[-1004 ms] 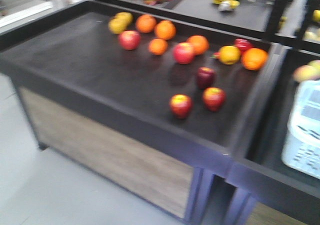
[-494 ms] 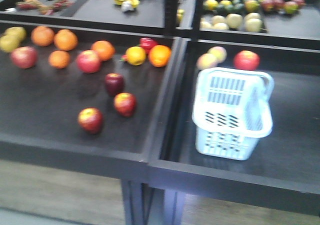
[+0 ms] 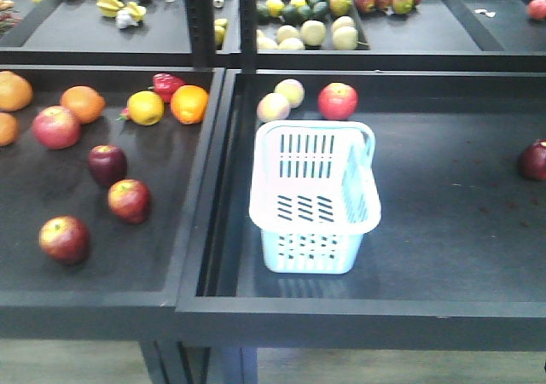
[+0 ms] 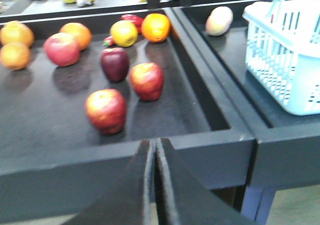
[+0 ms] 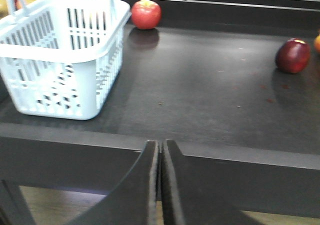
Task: Pick three apples into basket with both arms
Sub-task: 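Turn the base and approach the table holding the light-blue basket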
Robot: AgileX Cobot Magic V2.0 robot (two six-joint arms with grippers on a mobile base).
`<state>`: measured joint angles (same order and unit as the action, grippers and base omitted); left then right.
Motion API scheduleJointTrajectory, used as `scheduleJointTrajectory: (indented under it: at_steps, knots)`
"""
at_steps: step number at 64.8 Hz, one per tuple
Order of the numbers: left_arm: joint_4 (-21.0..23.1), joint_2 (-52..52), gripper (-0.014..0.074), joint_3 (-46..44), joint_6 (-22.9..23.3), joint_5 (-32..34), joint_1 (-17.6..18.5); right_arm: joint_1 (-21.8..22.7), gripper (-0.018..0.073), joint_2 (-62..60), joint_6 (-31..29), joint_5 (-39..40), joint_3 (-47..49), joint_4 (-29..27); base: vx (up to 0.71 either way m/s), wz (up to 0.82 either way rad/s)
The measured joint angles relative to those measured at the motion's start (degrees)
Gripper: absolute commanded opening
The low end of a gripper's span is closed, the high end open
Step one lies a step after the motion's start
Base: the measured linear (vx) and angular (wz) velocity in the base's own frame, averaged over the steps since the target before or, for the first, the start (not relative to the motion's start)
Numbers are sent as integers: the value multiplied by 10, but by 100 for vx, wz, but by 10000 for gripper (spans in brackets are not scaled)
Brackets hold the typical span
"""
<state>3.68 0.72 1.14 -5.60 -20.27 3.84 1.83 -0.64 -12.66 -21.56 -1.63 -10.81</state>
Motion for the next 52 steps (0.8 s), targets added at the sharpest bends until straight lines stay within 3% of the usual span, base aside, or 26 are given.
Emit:
scheduleJointTrajectory:
  at_steps: [28, 52]
  knots:
    - [0, 0, -6, 0, 0, 0, 0, 0, -4, 0, 0, 0, 0, 0, 10, -17]
    - [0, 0, -6, 0, 0, 0, 0, 0, -4, 0, 0, 0, 0, 0, 13, 4]
